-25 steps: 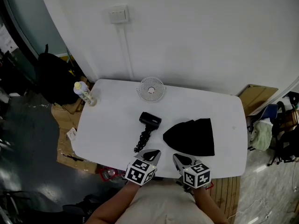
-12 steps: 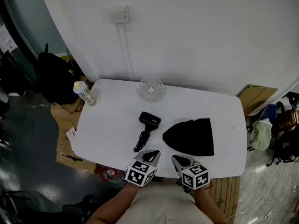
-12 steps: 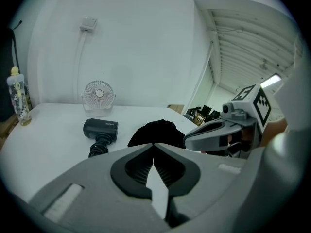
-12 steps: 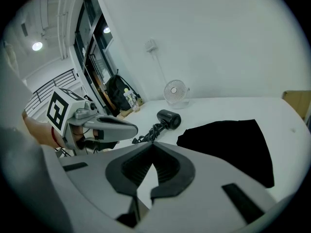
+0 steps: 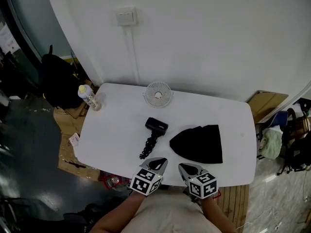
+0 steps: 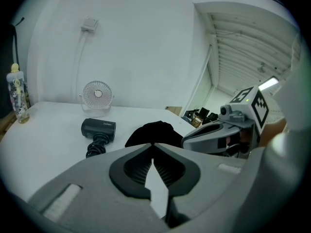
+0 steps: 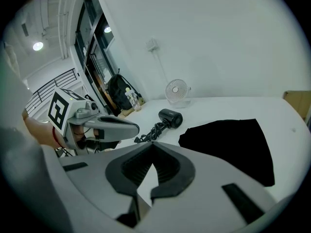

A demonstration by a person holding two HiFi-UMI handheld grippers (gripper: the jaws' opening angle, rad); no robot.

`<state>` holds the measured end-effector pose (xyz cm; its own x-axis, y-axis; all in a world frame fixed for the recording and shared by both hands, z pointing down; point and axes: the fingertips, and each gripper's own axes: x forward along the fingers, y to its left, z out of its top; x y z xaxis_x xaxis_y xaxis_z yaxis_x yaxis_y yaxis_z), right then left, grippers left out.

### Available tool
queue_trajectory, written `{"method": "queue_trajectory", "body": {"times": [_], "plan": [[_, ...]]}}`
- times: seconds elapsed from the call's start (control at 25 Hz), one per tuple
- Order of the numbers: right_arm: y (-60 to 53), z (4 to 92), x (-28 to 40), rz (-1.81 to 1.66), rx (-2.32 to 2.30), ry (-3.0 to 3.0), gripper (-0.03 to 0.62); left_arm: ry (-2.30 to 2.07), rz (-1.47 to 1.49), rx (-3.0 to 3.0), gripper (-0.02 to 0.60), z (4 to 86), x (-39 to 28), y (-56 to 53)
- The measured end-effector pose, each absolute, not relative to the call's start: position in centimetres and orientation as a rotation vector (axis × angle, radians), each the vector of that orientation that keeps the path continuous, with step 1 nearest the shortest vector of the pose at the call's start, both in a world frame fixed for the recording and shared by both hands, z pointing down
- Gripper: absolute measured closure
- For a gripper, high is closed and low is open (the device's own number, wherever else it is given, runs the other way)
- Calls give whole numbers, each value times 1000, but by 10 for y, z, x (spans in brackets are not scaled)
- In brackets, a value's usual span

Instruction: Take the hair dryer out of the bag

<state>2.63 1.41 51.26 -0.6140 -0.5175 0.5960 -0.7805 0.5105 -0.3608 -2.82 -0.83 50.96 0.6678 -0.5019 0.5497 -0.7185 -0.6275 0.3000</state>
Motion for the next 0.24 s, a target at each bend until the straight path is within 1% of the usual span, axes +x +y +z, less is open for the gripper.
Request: {"method": "queue_trajectory", "body": {"times": [0.24], "plan": [[19, 515, 22, 871, 1055, -2341, 579, -947, 576, 2366, 571, 513, -32, -6]]}}
